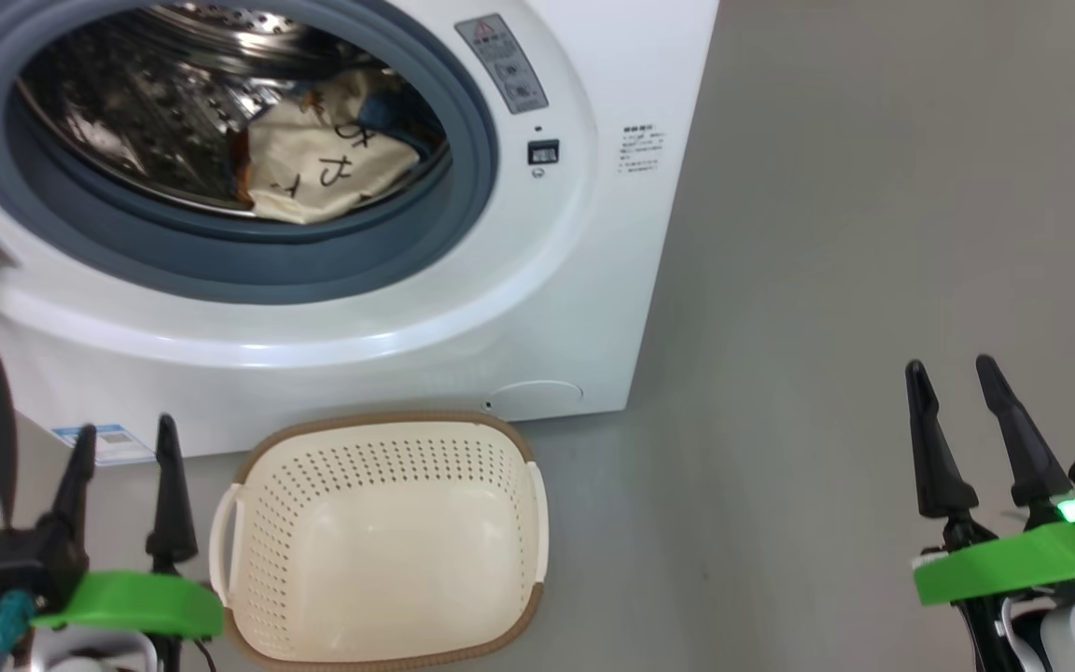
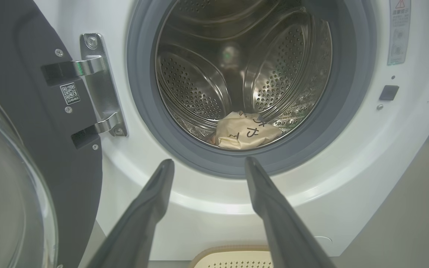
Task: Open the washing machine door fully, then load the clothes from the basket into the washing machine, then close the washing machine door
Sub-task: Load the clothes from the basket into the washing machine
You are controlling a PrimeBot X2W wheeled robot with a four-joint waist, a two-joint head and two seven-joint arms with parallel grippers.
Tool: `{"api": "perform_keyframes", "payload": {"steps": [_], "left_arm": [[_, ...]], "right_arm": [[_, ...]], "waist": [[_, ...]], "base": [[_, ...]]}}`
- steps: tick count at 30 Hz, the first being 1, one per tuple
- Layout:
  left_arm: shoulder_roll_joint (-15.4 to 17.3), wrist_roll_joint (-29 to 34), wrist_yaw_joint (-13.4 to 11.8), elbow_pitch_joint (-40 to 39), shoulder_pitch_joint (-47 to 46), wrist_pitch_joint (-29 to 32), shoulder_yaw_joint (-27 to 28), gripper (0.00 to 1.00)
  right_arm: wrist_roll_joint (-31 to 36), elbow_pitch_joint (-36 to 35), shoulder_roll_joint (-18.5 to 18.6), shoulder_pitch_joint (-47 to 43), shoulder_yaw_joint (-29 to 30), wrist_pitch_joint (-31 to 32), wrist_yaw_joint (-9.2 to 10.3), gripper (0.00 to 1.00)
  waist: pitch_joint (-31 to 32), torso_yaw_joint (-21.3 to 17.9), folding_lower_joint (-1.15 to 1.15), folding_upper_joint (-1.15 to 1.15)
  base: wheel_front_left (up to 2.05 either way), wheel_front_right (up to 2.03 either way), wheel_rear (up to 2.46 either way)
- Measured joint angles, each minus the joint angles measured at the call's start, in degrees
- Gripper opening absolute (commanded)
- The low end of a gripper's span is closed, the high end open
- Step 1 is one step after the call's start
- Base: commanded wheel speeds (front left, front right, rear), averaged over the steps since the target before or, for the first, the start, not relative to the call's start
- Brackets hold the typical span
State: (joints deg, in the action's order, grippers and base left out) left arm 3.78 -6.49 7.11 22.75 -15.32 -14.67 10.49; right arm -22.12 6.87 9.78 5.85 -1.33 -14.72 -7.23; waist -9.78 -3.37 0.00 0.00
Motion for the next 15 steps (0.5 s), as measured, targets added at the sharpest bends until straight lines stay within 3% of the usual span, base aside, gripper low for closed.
{"api": "perform_keyframes", "payload": {"steps": [15], "left_arm": [[-0.01,-1.36,0.41,-4.28,9.00,0.03,-1.68,1.00]], "right_arm": [[0.02,-0.07,0.07,-5.86,1.59,0.00,0.00,1.00]], "waist": [[5.21,2.43,0.00,0.00]], "base": [[0.00,0.00,0.00]]}}
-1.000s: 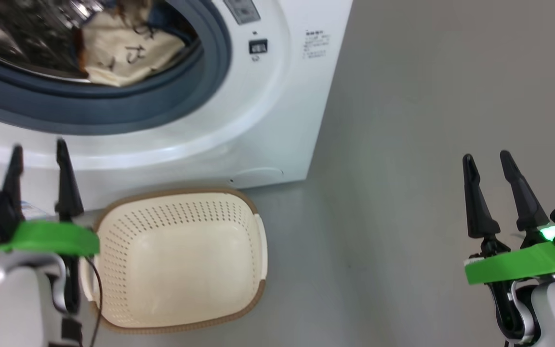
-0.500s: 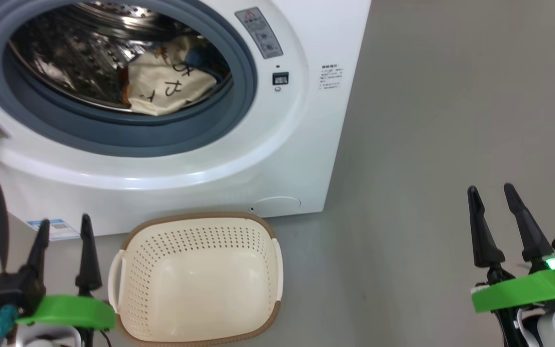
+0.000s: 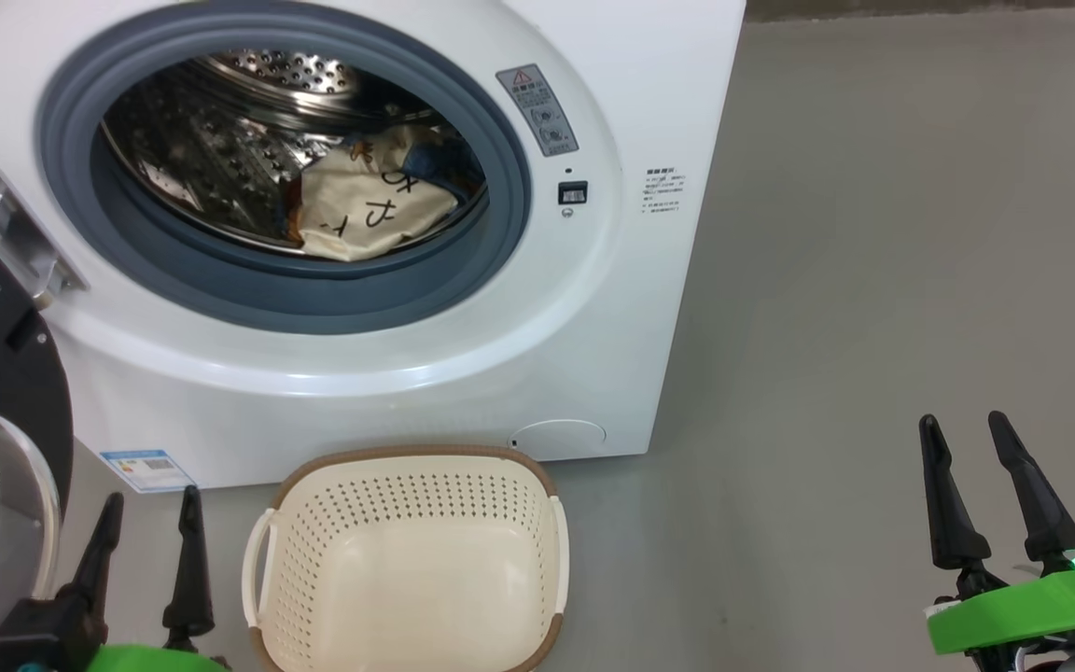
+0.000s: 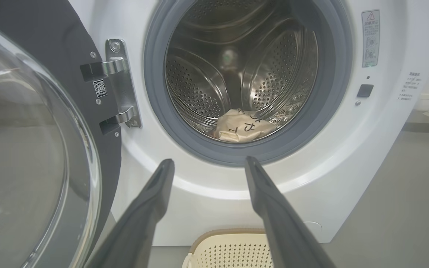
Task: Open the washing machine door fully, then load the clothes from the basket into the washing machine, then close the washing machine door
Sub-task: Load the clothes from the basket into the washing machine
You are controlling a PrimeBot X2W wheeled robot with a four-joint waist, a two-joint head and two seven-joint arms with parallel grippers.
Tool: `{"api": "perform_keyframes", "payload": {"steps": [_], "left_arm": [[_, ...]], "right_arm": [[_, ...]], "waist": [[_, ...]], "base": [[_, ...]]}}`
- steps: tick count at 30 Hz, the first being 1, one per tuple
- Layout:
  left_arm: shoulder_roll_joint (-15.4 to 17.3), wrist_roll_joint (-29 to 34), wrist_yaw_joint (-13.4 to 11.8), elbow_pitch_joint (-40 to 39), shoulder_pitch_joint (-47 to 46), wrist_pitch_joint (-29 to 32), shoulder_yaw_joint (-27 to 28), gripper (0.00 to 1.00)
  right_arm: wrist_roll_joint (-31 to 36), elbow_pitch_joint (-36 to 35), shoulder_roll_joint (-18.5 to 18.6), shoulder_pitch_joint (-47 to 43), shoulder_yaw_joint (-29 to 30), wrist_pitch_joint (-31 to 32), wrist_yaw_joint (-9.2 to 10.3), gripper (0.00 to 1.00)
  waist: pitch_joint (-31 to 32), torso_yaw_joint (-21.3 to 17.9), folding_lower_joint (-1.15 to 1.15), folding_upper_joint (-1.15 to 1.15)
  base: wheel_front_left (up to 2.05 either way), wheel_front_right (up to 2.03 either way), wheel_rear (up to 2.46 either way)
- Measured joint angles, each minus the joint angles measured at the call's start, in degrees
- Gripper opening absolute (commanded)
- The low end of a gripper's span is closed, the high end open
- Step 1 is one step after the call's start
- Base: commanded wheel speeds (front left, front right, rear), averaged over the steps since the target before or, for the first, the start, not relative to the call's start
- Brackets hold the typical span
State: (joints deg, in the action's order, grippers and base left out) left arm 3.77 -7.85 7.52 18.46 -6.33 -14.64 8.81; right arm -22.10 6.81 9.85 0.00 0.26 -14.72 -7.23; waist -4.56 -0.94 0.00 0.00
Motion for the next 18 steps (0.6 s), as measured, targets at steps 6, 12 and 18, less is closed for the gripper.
{"api": "perform_keyframes", "payload": {"steps": [6,12,18], "left_arm": [[0.01,-0.45,0.00,-0.58,1.03,0.00,-0.20,1.00],[0.00,-0.81,0.00,-0.74,1.74,0.00,-0.37,1.00],[-0.01,-1.18,0.00,-0.81,1.95,0.00,-0.36,1.00]], "right_arm": [[0.00,-0.01,0.02,-0.65,-0.01,0.00,0.00,1.00],[0.00,-0.08,0.08,-0.65,-0.09,0.00,0.00,1.00],[0.26,-0.26,0.18,-0.66,-0.11,0.00,0.00,1.00]], "waist": [[1.15,0.39,0.00,0.00],[1.58,0.48,0.00,0.00],[1.34,0.43,0.01,0.00]], "base": [[0.00,0.00,0.00],[0.00,0.00,0.00],[-0.01,0.01,0.00]]}}
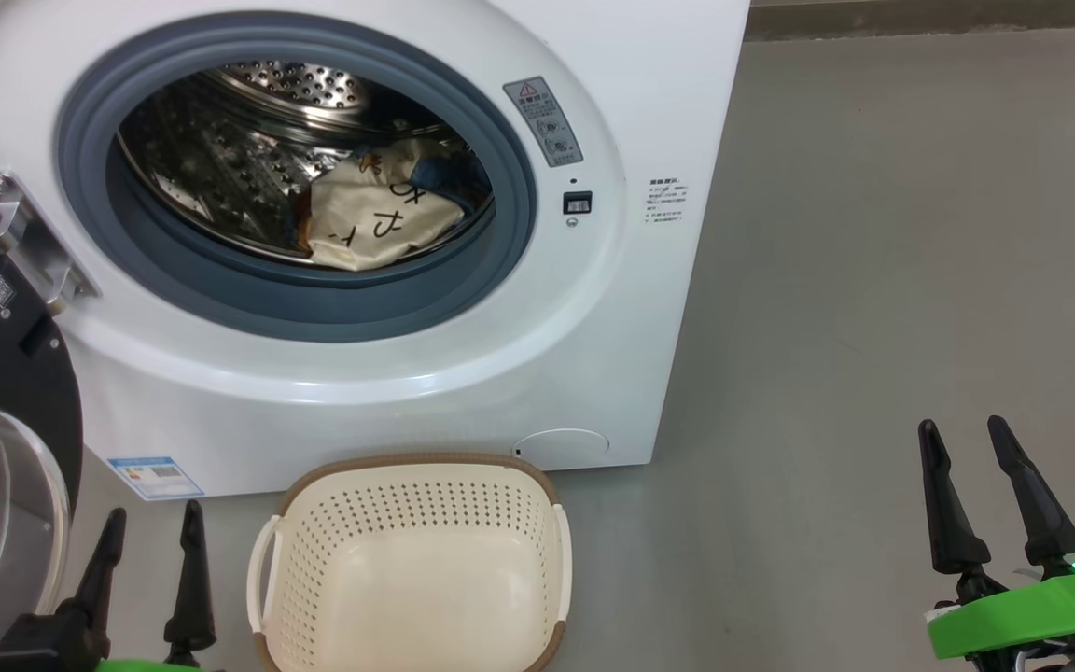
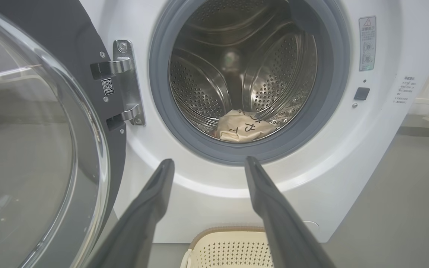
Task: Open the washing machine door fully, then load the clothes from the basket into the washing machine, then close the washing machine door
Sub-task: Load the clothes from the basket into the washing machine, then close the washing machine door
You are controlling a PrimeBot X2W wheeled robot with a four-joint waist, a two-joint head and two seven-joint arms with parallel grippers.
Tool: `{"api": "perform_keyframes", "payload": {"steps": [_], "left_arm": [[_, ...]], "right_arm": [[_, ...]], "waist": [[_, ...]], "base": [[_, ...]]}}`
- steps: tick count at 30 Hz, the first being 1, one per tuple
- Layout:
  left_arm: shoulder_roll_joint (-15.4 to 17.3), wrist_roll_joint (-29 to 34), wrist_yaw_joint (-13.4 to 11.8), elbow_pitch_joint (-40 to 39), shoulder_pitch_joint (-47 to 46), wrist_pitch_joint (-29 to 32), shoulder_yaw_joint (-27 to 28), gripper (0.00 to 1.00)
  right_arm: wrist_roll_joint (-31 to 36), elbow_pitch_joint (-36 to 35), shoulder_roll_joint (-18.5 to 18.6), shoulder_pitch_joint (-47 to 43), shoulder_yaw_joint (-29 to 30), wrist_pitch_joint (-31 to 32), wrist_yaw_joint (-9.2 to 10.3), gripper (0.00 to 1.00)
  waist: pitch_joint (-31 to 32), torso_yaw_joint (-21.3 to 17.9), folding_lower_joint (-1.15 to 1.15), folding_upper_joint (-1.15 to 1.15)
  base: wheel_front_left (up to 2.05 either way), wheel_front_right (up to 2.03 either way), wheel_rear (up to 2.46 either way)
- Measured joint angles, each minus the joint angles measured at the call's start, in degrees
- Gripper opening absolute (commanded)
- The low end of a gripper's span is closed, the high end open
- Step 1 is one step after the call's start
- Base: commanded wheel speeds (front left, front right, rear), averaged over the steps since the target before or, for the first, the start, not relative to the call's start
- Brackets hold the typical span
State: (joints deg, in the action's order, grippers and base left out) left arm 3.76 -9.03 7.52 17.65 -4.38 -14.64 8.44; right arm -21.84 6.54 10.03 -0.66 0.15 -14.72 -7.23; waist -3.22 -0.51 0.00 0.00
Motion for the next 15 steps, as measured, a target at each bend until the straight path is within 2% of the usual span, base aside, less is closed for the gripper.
{"api": "perform_keyframes", "payload": {"steps": [7,15], "left_arm": [[-0.26,0.00,0.00,-0.45,0.01,0.00,0.62,1.00],[-0.42,0.00,0.00,-0.63,0.01,0.00,0.65,1.00]], "right_arm": [[0.09,0.03,-0.01,0.00,0.00,0.00,0.00,1.00],[0.09,0.03,-0.04,0.00,0.10,0.00,0.00,1.00]], "waist": [[-0.05,-0.33,0.00,0.00],[-0.39,-0.31,0.00,0.00]], "base": [[-0.56,0.56,0.00],[-1.32,1.32,0.00]]}}
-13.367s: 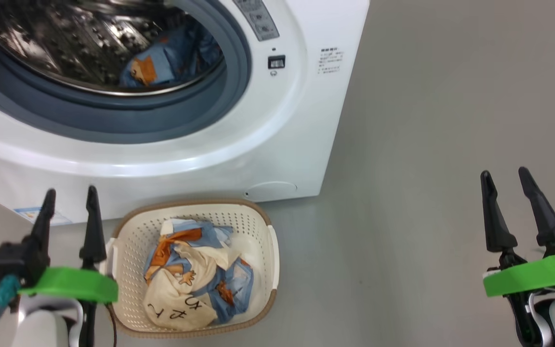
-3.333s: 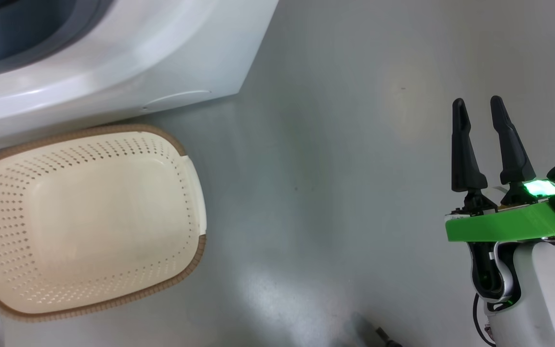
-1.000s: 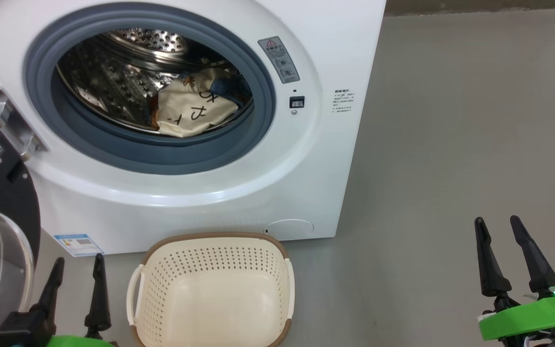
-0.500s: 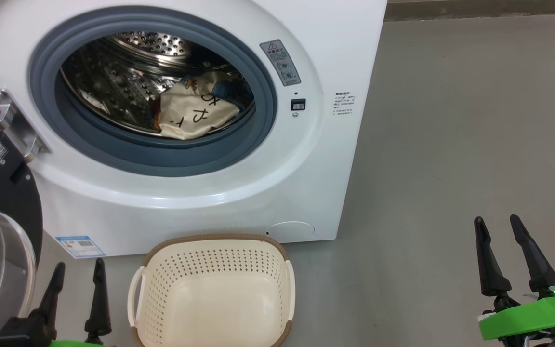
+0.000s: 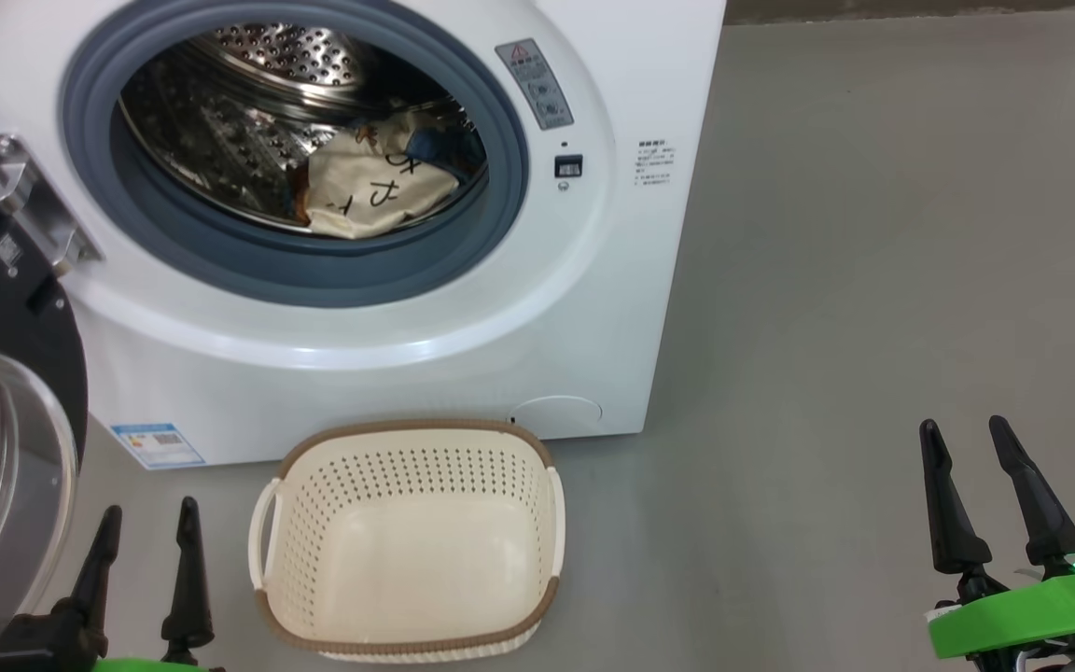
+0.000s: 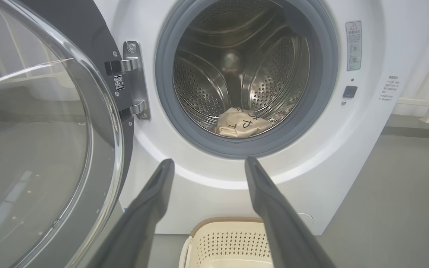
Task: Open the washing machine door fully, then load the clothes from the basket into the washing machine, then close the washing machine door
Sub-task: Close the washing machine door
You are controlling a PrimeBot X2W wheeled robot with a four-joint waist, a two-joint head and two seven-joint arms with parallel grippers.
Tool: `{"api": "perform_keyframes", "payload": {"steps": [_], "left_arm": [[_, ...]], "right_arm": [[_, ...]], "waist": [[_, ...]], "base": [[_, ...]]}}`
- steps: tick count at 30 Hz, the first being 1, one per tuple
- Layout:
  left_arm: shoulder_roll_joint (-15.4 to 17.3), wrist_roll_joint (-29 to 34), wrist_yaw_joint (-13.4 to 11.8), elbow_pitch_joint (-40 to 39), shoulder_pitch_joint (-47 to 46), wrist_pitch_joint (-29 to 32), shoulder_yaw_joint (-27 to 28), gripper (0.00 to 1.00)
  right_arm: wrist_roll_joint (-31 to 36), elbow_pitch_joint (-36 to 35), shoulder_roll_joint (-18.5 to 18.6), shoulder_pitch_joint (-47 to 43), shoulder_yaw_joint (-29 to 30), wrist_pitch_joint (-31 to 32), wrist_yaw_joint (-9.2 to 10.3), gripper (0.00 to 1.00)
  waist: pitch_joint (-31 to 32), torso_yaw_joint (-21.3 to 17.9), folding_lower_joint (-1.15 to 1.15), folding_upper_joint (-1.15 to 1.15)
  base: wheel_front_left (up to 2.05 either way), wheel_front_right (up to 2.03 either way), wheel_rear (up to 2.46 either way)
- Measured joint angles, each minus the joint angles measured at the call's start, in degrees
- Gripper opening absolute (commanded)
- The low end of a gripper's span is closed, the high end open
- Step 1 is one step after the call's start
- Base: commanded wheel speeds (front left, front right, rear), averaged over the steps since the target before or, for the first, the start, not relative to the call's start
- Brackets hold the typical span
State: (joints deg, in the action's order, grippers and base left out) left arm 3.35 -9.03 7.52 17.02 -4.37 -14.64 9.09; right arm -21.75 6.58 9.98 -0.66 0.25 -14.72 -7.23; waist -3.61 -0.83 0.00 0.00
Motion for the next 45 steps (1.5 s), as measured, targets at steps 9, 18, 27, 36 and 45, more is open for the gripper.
{"api": "perform_keyframes", "payload": {"steps": [9,18,27,36,45], "left_arm": [[-0.15,0.00,0.00,-0.15,0.24,0.00,0.09,1.00],[-0.32,0.09,0.00,-0.68,0.90,0.00,-0.08,1.00],[-0.75,0.00,0.00,-1.31,1.80,0.00,1.23,1.00],[-0.85,-0.60,0.00,-1.42,3.54,0.00,2.53,1.00],[-1.12,-1.58,0.00,-1.42,4.77,0.00,3.19,1.00]], "right_arm": [[0.01,0.00,-0.01,-0.03,0.15,0.00,0.00,1.00],[0.07,-0.46,0.00,-0.03,-0.27,0.00,0.00,1.00],[0.08,-0.70,0.45,-0.02,-1.78,0.00,0.00,1.00],[0.11,-0.53,0.96,0.10,-5.10,0.00,0.00,1.00],[0.13,-0.37,1.45,0.29,-7.97,0.00,0.00,1.00]], "waist": [[0.21,0.33,0.00,0.00],[0.42,2.42,0.00,0.00],[0.55,7.15,0.00,0.00],[0.93,13.97,0.00,0.00],[1.40,21.50,0.00,0.00]], "base": [[-0.64,0.64,0.00],[0.00,0.00,0.00],[0.00,0.00,0.00],[0.00,0.00,0.00],[0.00,0.00,0.00]]}}
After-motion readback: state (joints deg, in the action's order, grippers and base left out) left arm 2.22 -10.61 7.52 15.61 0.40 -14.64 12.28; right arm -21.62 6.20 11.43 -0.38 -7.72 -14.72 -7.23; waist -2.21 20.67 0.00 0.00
